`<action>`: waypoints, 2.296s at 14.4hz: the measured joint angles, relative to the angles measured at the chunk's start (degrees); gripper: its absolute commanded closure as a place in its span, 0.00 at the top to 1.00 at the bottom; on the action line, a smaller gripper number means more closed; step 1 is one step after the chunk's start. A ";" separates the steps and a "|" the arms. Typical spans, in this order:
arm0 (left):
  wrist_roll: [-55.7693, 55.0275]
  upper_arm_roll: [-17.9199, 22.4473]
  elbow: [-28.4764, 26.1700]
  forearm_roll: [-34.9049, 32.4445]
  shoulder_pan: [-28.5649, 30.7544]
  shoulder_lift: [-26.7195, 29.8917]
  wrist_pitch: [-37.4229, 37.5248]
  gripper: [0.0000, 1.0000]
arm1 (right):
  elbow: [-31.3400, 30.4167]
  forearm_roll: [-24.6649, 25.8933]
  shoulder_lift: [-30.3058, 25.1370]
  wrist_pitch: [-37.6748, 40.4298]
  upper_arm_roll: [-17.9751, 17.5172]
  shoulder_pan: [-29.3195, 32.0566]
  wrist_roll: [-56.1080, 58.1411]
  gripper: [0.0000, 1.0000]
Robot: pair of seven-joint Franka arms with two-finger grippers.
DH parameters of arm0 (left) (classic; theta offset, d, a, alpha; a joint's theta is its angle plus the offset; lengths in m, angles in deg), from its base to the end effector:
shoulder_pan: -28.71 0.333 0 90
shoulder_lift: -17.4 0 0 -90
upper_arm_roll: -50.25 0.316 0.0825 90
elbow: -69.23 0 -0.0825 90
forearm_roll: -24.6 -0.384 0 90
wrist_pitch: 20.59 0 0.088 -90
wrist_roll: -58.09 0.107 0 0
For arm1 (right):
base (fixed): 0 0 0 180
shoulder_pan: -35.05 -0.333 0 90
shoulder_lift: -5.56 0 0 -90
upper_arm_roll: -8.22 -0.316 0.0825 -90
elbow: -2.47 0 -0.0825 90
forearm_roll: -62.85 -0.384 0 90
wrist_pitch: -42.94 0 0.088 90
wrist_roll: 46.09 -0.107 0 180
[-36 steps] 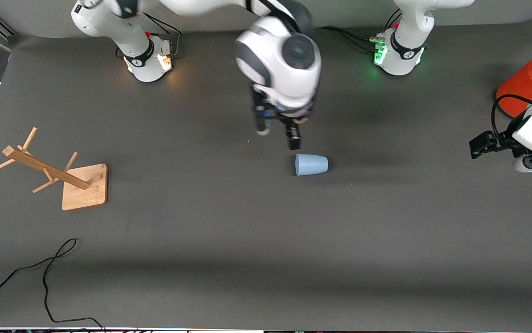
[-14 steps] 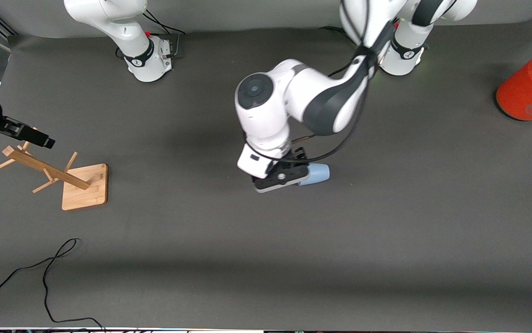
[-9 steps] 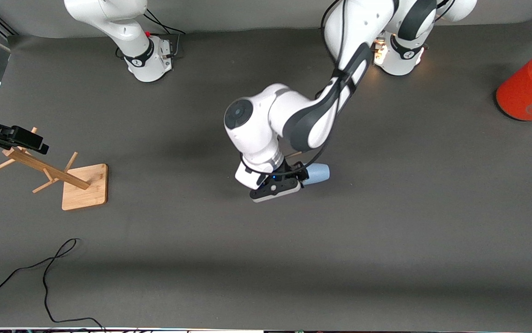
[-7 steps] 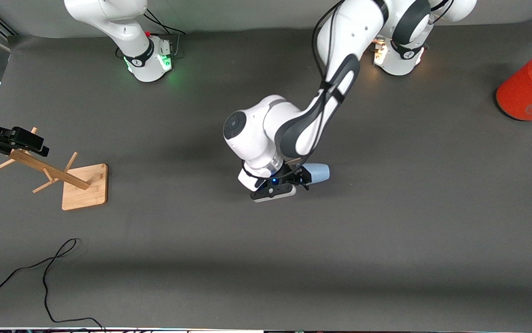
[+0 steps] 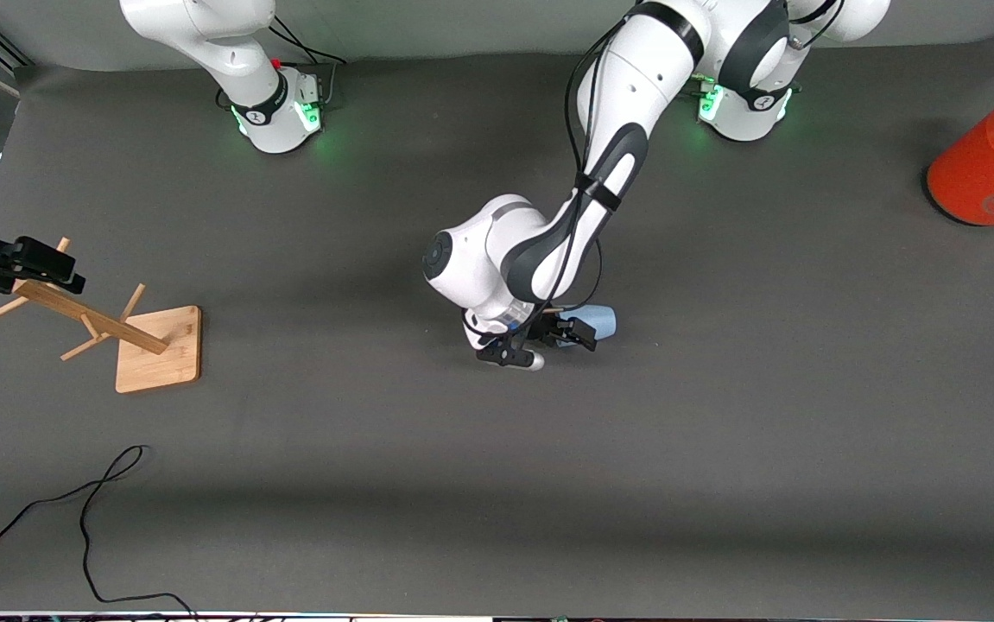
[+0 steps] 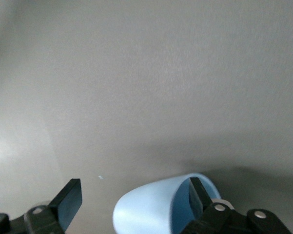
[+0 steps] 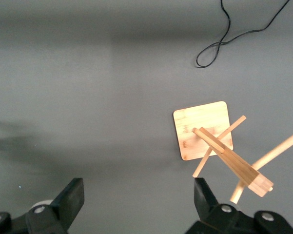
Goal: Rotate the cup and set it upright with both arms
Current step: 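Grasp the cup rim with the left gripper, then rotate the cup upright with the left gripper, opening facing up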
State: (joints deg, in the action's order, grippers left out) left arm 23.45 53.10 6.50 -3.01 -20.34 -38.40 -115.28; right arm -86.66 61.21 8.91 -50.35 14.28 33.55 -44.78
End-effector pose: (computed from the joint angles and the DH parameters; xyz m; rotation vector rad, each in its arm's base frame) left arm 0.5295 -0.5011 0.2104 -2.4509 0.4444 -0.0286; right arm 0.5760 -0.0412 0.6039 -3.1185 0.0904 -0.0243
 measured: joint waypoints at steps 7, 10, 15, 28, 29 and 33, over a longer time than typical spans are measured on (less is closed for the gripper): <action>10.10 0.04 -1.86 -0.08 -0.03 0.00 1.92 0.00 | -0.01 0.00 -0.01 0.00 -2.67 1.80 0.12 1.00; 16.84 0.54 -1.84 -0.08 -0.02 0.19 1.92 0.00 | -0.01 0.00 -0.07 0.01 -2.68 1.80 0.12 1.00; 19.04 0.93 -1.33 -0.21 0.02 0.49 2.15 0.00 | -0.01 0.00 -0.07 0.03 -2.65 1.81 0.12 1.00; 1.78 3.82 1.50 18.49 12.90 19.45 -0.13 0.00 | -0.09 0.00 -0.07 0.00 -2.65 1.81 0.06 1.00; -2.30 3.75 -0.93 18.96 12.92 21.11 -3.16 0.00 | -0.08 0.00 -0.07 0.00 -2.65 1.81 0.06 1.00; -11.63 3.48 -14.87 21.67 12.73 28.15 -17.15 0.00 | -0.10 0.00 -0.06 0.00 -2.68 1.81 0.06 1.00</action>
State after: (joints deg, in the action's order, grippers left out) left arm 11.82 56.58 -8.38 18.66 -7.62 -10.25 -132.43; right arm -86.76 61.21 8.86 -50.35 11.60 35.36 -44.72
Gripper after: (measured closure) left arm 0.943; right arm 0.000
